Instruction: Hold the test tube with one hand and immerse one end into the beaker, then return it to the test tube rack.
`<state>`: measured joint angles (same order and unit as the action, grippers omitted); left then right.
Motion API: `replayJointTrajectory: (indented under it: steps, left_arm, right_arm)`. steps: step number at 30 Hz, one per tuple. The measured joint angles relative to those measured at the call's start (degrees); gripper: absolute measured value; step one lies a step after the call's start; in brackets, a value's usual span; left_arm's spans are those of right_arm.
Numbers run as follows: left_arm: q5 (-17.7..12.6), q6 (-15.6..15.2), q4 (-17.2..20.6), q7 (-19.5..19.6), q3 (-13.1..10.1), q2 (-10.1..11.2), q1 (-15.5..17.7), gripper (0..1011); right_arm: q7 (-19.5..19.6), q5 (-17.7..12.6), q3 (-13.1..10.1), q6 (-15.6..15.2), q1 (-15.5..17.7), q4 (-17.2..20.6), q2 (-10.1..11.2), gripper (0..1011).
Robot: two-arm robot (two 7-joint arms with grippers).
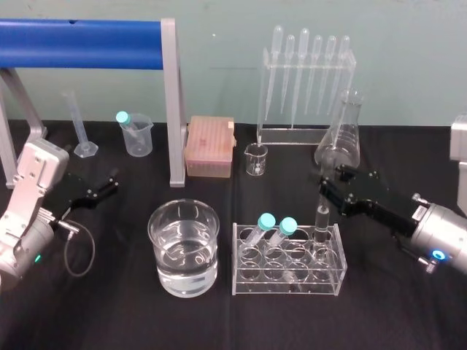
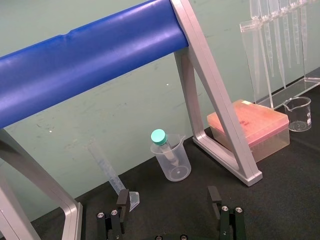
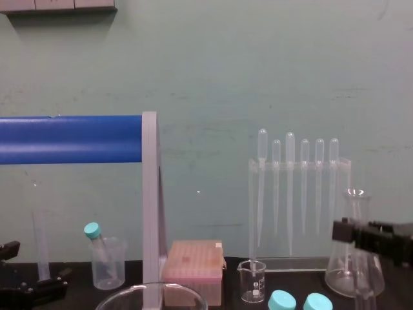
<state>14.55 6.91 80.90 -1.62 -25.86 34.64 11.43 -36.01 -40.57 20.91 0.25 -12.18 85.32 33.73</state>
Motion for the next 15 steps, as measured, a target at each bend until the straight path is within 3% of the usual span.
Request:
replayJointTrajectory:
  steps: [8,15]
  left_arm:
    - [0.00,0.00,0.00,0.00,0.00,0.00,0.00,1000]
    - [0.00,0.00,0.00,0.00,0.00,0.00,0.00,1000]
  right_arm:
    - [-0.85,-3.15,-1.32,0.62,0.20,2.11,0.76,226]
    - [-1.45,-4.11,-3.04,4.25,0.37,4.17,1.44,226]
